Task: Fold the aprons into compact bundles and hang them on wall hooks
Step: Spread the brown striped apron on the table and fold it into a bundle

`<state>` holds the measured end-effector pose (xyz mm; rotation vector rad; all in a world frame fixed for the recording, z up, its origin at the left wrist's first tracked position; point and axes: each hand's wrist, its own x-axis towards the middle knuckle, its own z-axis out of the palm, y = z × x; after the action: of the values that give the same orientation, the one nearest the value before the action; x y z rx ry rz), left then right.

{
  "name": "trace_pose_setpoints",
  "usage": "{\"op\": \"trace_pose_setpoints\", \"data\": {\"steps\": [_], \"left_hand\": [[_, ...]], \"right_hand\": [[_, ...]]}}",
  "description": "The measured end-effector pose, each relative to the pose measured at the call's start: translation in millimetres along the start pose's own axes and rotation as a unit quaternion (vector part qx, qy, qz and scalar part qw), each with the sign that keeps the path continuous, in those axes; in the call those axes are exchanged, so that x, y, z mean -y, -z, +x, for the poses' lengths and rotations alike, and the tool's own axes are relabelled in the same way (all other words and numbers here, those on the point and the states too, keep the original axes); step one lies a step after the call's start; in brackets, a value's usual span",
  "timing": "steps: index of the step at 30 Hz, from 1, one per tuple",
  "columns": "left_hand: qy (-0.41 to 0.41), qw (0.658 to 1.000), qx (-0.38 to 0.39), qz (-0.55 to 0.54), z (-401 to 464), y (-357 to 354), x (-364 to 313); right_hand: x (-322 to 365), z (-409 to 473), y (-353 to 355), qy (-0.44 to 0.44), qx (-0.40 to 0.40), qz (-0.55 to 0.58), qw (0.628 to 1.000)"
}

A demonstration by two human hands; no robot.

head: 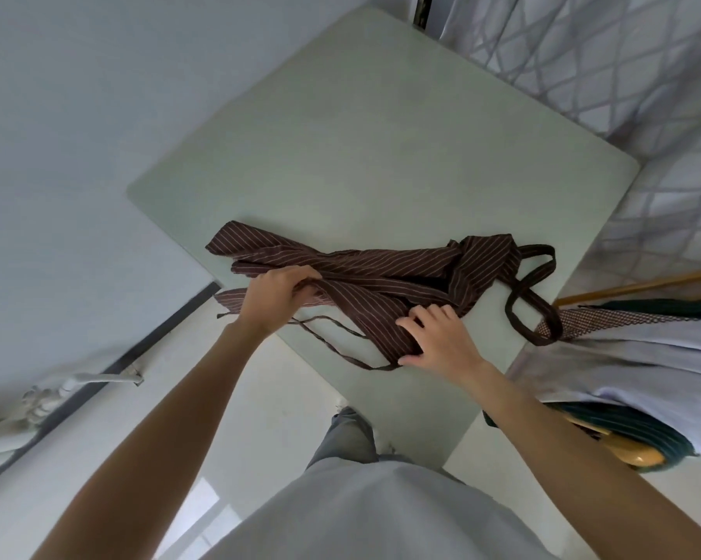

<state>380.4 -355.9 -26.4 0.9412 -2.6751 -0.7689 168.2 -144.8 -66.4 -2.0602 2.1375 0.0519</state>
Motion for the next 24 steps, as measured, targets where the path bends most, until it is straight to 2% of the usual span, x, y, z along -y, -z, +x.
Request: {"op": "trace_pose_setpoints", "data": {"steps": [1, 3, 7, 10, 12, 15, 19, 22, 24], "left_hand": [[0.007, 1.0, 0.012, 0.005, -5, -3, 1], [0.026, 0.999, 0.045, 0.016, -21, -9, 1], [0.049, 0.991, 0.121, 0.028, -61, -22, -6], [0.074, 0.961, 0.248, 0.094, -86, -28, -16], [0.101, 0.952, 0.27, 0.101, -99, -34, -20], [0.118, 0.974, 0.185, 0.052, -95, -35, -26], [0.033, 0.999, 0.013, 0.023, -54, -33, -20], [0.079, 0.995, -0.05, 0.026, -8, -35, -7], [0.145, 0.988, -0.017, 0.053, 20, -37, 5]], "right_hand": [[2, -4, -8, -0.003, 0.044, -0.005, 0.999], [6, -13, -20, 0.011, 0.069, -0.007, 0.998], [5, -35, -34, 0.017, 0.017, 0.046, 0.999], [0, -55, -32, 0.017, 0.012, 0.079, 0.997], [-5, -67, -26, 0.018, 0.005, 0.098, 0.995], [-16, -65, -2, -0.007, -0.081, 0.142, 0.987], [-36, -17, 40, -0.052, -0.183, 0.156, 0.969], [-54, 45, 53, -0.091, -0.137, 0.188, 0.968], [-61, 84, 52, -0.096, -0.07, 0.199, 0.973]]}}
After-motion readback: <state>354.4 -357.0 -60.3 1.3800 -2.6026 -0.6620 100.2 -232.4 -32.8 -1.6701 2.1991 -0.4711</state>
